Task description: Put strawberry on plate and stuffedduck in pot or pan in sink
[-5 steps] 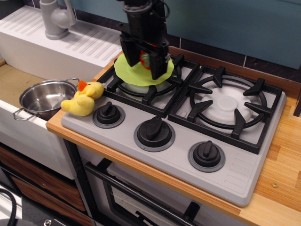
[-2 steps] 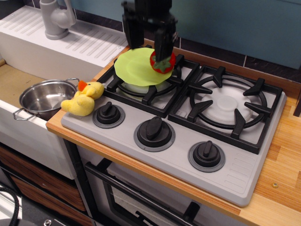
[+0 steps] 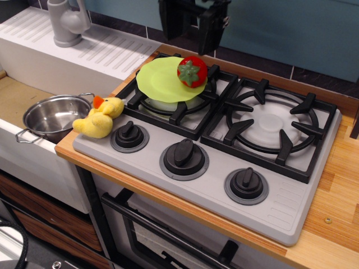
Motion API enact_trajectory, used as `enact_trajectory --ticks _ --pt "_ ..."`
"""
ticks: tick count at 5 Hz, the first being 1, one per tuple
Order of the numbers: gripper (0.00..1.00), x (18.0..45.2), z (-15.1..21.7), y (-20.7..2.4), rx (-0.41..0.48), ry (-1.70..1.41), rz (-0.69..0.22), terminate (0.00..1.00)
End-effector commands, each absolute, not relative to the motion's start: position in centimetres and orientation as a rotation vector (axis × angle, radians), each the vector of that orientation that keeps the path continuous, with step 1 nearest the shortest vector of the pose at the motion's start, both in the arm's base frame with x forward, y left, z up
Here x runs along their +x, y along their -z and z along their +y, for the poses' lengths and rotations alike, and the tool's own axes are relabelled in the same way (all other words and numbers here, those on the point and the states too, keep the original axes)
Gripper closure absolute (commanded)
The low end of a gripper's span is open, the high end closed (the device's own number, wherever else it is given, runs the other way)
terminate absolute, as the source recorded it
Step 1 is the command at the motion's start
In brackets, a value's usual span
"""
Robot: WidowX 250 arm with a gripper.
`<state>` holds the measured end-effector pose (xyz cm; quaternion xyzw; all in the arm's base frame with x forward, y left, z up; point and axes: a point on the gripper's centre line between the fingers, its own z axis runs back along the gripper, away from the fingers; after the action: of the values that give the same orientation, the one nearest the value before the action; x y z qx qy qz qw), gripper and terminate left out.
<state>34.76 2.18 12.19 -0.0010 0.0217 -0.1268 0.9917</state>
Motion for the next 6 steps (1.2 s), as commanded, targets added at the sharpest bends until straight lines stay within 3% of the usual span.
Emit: enact_trajectory --ticks 1,2,4,6 --pt "0.0 35.5 2.1 -15.0 0.018 0.259 -0.043 0.0" --pt "0.0 35.5 2.1 -15.0 0.018 0.259 -0.043 0.0" --pt "0.0 32.2 6.1 -15.5 0.081 0.238 -0.149 0.0" --pt "0.0 30.3 8.9 -15.2 0.073 0.227 -0.249 0.0"
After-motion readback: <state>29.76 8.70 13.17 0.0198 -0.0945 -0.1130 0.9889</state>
